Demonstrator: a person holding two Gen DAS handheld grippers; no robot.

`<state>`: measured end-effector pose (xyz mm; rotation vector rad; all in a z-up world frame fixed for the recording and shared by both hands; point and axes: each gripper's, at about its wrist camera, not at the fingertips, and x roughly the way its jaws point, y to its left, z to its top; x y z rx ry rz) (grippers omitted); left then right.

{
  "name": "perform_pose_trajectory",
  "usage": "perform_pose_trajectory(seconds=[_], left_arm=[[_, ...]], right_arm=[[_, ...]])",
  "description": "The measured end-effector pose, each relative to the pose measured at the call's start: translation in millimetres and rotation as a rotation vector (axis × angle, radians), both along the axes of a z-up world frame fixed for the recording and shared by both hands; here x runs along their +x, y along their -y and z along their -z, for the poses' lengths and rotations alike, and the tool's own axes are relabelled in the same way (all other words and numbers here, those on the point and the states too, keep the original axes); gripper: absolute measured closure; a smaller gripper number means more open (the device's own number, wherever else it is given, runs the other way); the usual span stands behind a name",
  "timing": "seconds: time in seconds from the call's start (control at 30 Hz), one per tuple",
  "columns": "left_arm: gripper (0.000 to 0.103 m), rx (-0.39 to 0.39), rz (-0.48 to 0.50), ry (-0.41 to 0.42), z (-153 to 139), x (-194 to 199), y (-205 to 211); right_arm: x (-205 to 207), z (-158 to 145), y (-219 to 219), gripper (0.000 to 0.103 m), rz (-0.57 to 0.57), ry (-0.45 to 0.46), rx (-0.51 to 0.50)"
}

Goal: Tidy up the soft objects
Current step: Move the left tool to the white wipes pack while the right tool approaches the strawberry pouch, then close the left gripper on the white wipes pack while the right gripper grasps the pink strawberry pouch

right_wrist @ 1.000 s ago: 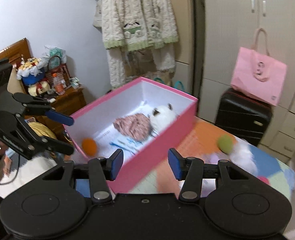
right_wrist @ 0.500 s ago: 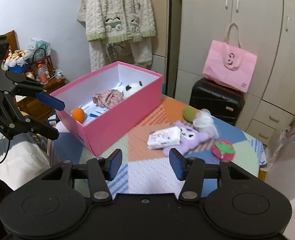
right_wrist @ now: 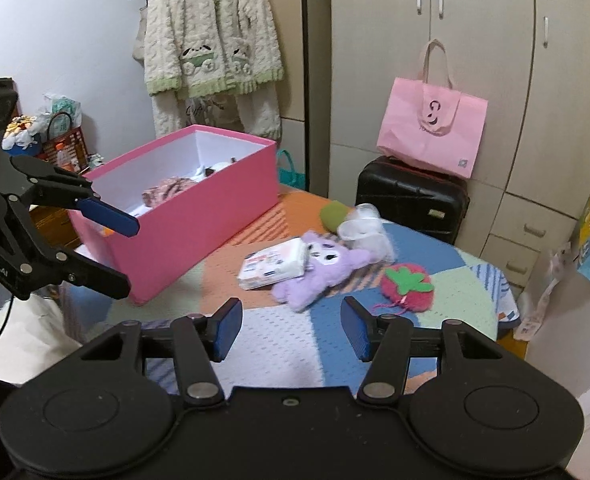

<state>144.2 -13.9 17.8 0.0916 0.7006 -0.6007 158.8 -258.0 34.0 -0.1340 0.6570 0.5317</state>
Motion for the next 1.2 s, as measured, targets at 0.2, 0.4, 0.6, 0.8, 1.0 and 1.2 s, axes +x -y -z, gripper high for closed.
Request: perform_pose_trajectory(seconds=[0.2,0.4,0.6,0.8,1.0,1.2], left_arm=[[0.024,-0.016,-0.084,0.017,26.5,15.6,18.2],[0.024,0.017,-0.146,0.08,47.2,35.7,34.3],[0.024,-0.026,-0.232,0.027,72.5,71.9,36.2],[0.024,-0.076,-0.283,0.026,86.5,92.7,35.7],[0.018,-0.05,-0.329,0.039,90.9,104.9,44.1],[0.015,-0.03,-0.333,-0.017,98.0,115.3,54.1]], right_arm=[[24.3,20.5,14.2,0.043,0.012,0.006,0.019],[48.5,42.3,27.7,0.043,0.045,0.029,0.064],[74.6,70.3,40.7,0.04,0.113,0.06,0.107],[98.4,87.4,39.4,0.037,0.137,0.077,0.084],[121.5,99.3,37.9,0.035,0.171,0.088,0.063],[138.6,112.2,35.9,0.03,0.189,0.061,0.04]])
